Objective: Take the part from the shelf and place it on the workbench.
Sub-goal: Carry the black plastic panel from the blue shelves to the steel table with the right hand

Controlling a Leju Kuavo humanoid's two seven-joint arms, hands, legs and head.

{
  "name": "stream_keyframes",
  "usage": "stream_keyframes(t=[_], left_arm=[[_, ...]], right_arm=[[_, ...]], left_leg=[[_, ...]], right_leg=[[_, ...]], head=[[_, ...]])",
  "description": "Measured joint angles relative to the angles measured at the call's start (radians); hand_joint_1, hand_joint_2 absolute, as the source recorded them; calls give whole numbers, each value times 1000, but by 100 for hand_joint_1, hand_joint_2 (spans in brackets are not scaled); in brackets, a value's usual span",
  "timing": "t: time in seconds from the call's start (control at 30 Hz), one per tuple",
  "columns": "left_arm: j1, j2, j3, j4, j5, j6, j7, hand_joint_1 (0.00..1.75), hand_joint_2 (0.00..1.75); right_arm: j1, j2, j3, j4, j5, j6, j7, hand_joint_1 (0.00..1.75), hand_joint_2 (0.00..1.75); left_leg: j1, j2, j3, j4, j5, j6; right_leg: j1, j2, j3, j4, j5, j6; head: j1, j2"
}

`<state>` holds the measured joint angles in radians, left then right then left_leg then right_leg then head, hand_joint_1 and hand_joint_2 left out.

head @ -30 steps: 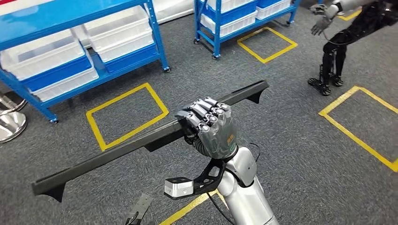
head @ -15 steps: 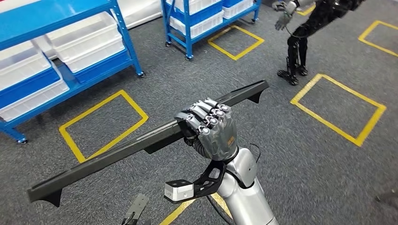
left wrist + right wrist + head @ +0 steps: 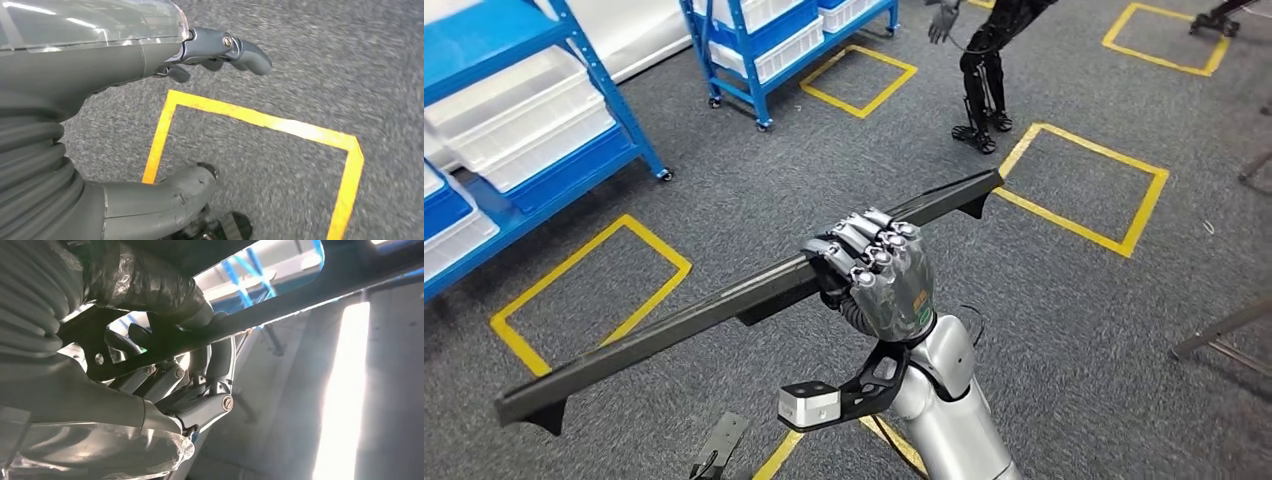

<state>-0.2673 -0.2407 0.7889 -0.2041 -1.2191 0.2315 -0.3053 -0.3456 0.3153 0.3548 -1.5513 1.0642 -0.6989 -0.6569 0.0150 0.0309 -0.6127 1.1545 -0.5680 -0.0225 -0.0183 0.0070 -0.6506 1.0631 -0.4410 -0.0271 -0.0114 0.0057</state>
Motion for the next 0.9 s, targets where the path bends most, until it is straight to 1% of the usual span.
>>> stream_keyframes(t=[0.03, 0.07, 0.1, 0.13, 0.17, 0.2, 0.23, 0.27, 0.3, 0.33, 0.37, 0.4, 0.43, 0.47, 0.5, 0.53, 0.57, 0.6, 0.63, 0.67, 0.7, 0.73, 0.77, 0.8, 0.83, 0.87, 0.9], left_arm=[[1, 0, 0, 0, 1, 0, 0, 0, 175], [3, 0, 0, 0, 2, 0, 0, 0, 175], [4, 0, 0, 0, 2, 0, 0, 0, 175], [3, 0, 0, 0, 3, 0, 0, 0, 175], [3, 0, 0, 0, 4, 0, 0, 0, 175], [1, 0, 0, 0, 5, 1, 0, 0, 175], [0, 1, 0, 0, 5, 1, 0, 0, 175], [-1, 1, 0, 0, 5, 2, 0, 0, 175], [-1, 1, 0, 0, 5, 2, 1, 0, 175], [-1, 1, 0, 0, 6, 3, 1, 0, 175], [-2, 1, 0, 0, 6, 3, 1, 0, 175], [-3, 0, 0, 0, 6, 3, 1, 0, 175], [-4, 0, 0, 0, 6, 3, 1, 0, 175], [-5, -1, 0, 0, 7, 3, 1, 0, 175], [-5, -1, 0, 0, 7, 3, 1, 0, 175], [-5, -1, 0, 0, 8, 3, 1, 0, 175], [-4, -1, 0, 0, 8, 3, 1, 0, 175], [-3, -1, 0, 0, 8, 3, 1, 0, 175], [-2, -1, 0, 0, 8, 3, 1, 0, 175], [-2, -1, 0, 0, 8, 3, 1, 0, 175], [-2, -2, 0, 0, 8, 3, 1, 0, 175], [-3, -2, 0, 0, 8, 3, 1, 0, 175], [-4, -2, 0, 0, 8, 3, 1, 0, 175], [-5, -1, 0, 0, 8, 3, 2, 0, 175], [-7, -1, 0, 0, 8, 2, 2, 0, 175], [-8, -2, 0, 0, 7, 2, 2, 0, 175], [-10, -3, 0, 0, 6, 2, 2, 0, 175]], right_arm=[[0, 1, 0, 0, 0, 0, 0, 175, 175], [0, 1, 0, 0, 0, 0, 0, 175, 175], [0, 1, 0, 0, 0, 0, 0, 175, 175], [1, 1, 0, 0, -1, 0, 0, 175, 175], [0, 1, 0, 0, -1, 0, 0, 175, 175], [0, 1, 0, 0, -1, 0, 0, 175, 175], [-1, 1, 0, -1, -2, 0, 0, 175, 175], [-1, 1, 1, -1, -2, 0, 0, 175, 175], [-2, 1, 1, -1, -2, 0, 0, 175, 175], [-2, 1, 1, -1, -2, 0, 0, 175, 175], [-2, 1, 2, -1, -2, 0, 0, 175, 175], [-2, 1, 2, -2, -2, 0, 0, 175, 175], [-4, 0, 2, -2, -2, 0, 1, 175, 175], [-6, 0, 2, -3, -2, 0, 2, 175, 175], [-7, -1, 2, -3, -2, 0, 4, 175, 175], [-9, -2, 2, -2, -2, 0, 5, 175, 175], [-8, -4, 2, -2, -2, 0, 6, 175, 175], [-7, -5, 2, -1, -2, 0, 6, 175, 175], [-7, -7, 2, 0, -2, 0, 6, 175, 175], [-7, -8, 2, 0, -2, 0, 6, 175, 175], [-7, -9, 2, 0, -1, 0, 6, 175, 175], [-8, -9, 2, 0, -1, 0, 6, 175, 175], [-8, -9, 2, 0, -1, 0, 7, 175, 175], [-9, -9, 3, 0, -1, 0, 8, 175, 175], [-10, -9, 4, 0, -1, 0, 10, 175, 175], [-11, -9, 5, 0, -1, 0, 12, 175, 175], [-13, -9, 7, 0, -1, 0, 15, 175, 175]], left_leg=[[1, -13, -30, 67, -31, 0], [0, -18, -55, 122, -48, 1], [0, -21, -68, 147, -48, 4], [-1, -24, -62, 133, -28, 9], [-3, -32, -39, 83, 6, 16], [-5, -53, -8, 13, 40, 24], [-6, -76, 22, -51, 65, 31], [-8, -97, 42, -97, 79, 36], [-10, -109, 52, -120, 82, 40], [-12, -106, 55, -125, 82, 43], [-13, -95, 59, -135, 87, 46], [-12, -82, 63, -147, 96, 49], [-11, -68, 67, -161, 106, 53], [-10, -54, 70, -174, 115, 57], [-10, -39, 70, -179, 119, 60], [-12, -26, 67, -180, 121, 63], [-13, -11, 63, -177, 121, 63], [-12, 4, 58, -173, 120, 62], [-11, 18, 54, -169, 119, 59], [-9, 31, 51, -162, 116, 55], [-7, 43, 47, -154, 111, 50], [-7, 53, 44, -144, 105, 43], [-8, 61, 42, -135, 100, 35], [-10, 68, 41, -129, 95, 28], [-11, 74, 41, -127, 93, 22], [-10, 82, 43, -126, 92, 17], [-8, 81, 44, -123, 87, 12]], right_leg=[[2, 11, -2, 0, 2, -3], [5, 24, -3, 0, 3, -5], [8, 37, -4, 0, 5, -7], [10, 50, -5, 0, 6, -7], [11, 63, -4, 0, 8, -7], [11, 75, -4, 0, 10, -6], [10, 86, -5, 0, 13, -3], [8, 96, -7, 0, 16, 2], [4, 106, -11, -1, 21, 8], [2, 118, -14, -5, 26, 15], [0, 129, -16, -8, 31, 23], [2, 123, -18, -8, 31, 28], [5, 104, -26, 3, 20, 31], [9, 75, -40, 34, -3, 32], [10, 41, -63, 84, -36, 32], [10, 19, -89, 144, -69, 34], [7, 8, -111, 197, -93, 37], [4, 2, -121, 225, -102, 41], [1, -3, -114, 221, -93, 45], [-2, -11, -87, 180, -70, 48], [-4, -27, -50, 117, -47, 52], [-2, -46, -17, 62, -30, 51], [0, -58, 6, 23, -21, 46], [3, -65, 14, 5, -21, 40], [6, -59, 13, 7, -22, 31], [5, -47, 11, 6, -21, 24], [4, -38, 10, 4, -19, 18]], head=[[0, 0], [0, 0], [0, 0], [0, 0], [0, 0], [0, 0], [0, 0], [0, 0], [0, 0], [0, 0], [0, 0], [0, 0], [1, 0], [1, 0], [1, 0], [1, 0], [1, 0], [1, 0], [1, 0], [1, 0], [1, 0], [1, 0], [1, 0], [1, 0], [0, 0], [0, 0], [0, 0]])
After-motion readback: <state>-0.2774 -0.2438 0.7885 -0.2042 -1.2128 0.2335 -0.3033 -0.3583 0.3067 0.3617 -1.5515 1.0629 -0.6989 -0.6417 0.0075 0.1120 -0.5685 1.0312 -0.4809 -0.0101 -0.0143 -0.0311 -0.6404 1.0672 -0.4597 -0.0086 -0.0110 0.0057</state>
